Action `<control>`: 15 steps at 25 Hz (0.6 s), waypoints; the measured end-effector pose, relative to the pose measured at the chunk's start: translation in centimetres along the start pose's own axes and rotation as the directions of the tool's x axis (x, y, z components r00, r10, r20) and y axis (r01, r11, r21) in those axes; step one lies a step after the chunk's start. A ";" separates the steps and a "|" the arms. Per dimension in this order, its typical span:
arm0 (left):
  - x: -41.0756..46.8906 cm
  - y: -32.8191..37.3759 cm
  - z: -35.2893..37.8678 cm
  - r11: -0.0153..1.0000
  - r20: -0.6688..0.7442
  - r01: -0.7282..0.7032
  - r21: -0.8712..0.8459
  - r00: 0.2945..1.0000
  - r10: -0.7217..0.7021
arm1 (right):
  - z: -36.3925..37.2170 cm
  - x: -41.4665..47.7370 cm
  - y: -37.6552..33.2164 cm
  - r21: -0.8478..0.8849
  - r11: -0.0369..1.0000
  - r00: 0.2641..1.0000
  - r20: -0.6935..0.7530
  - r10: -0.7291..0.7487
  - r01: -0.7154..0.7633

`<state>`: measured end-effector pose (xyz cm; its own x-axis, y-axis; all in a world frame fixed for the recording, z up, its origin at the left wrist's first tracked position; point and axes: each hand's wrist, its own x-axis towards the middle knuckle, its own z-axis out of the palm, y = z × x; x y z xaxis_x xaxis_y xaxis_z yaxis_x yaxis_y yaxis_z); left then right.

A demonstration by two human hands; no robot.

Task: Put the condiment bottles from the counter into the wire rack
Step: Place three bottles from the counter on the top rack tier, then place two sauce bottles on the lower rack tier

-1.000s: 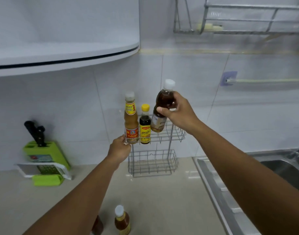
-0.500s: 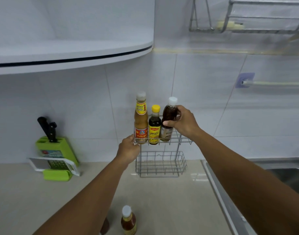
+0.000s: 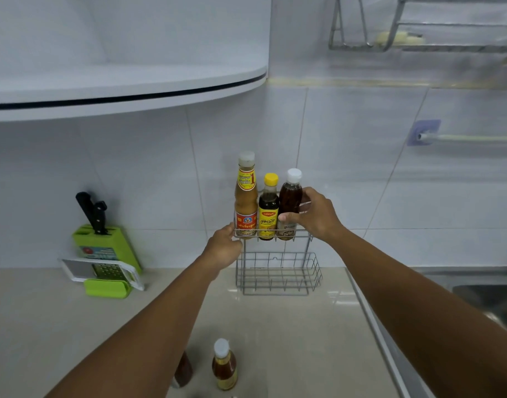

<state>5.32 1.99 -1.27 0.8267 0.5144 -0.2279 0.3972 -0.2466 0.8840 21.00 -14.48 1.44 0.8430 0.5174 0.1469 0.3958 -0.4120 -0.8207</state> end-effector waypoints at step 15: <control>-8.0 -19.7 -13.5 0.978 0.121 0.188 -0.094 0.977 -0.176 | 15.3 -13.9 -5.4 -0.042 0.813 0.760 0.387 -0.523 0.581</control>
<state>-14.46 13.87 -11.31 0.7860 0.4463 -0.4279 0.5061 -0.0669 0.8599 1.60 -8.00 -4.64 0.2927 0.8985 0.3271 0.8270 -0.0661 -0.5584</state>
